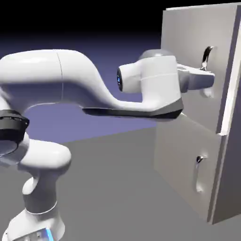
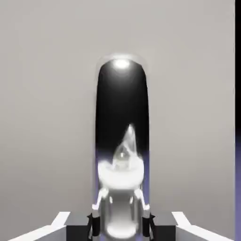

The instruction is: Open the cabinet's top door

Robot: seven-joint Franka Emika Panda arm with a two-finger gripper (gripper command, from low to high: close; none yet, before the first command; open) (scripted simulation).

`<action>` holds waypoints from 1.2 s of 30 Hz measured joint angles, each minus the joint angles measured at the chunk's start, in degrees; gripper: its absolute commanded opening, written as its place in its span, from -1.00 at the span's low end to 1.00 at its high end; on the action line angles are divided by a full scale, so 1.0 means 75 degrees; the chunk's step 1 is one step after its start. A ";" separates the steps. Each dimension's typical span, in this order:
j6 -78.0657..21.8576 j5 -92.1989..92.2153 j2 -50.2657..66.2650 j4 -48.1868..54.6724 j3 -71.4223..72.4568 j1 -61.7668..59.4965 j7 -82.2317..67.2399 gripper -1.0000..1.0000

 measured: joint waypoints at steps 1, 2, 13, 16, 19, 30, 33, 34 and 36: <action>-0.0116 0.0137 -0.0016 -0.0190 0.0223 -0.0277 -0.0025 -1.00; -0.0232 0.0282 -0.0040 -0.0380 0.0450 -0.0554 -0.0058 -1.00; -0.1727 0.2723 -0.0929 -0.2598 0.3281 -0.3528 -0.0966 -1.00; -0.2249 0.3664 -0.1385 -0.3189 0.4111 -0.4155 -0.1366 -1.00; -0.2831 0.4659 -0.1878 -0.3706 0.4923 -0.4605 -0.1777 -1.00; -0.5514 0.8212 -0.3223 -0.4654 0.7910 -0.4977 -0.2825 -1.00; -0.6319 0.9058 -0.3305 -0.4618 0.8740 -0.4937 -0.2925 -1.00; -0.6589 0.9327 -0.3303 -0.4579 0.9017 -0.4929 -0.2944 -1.00; -0.7132 0.9847 -0.3254 -0.4460 0.9571 -0.4933 -0.2962 -1.00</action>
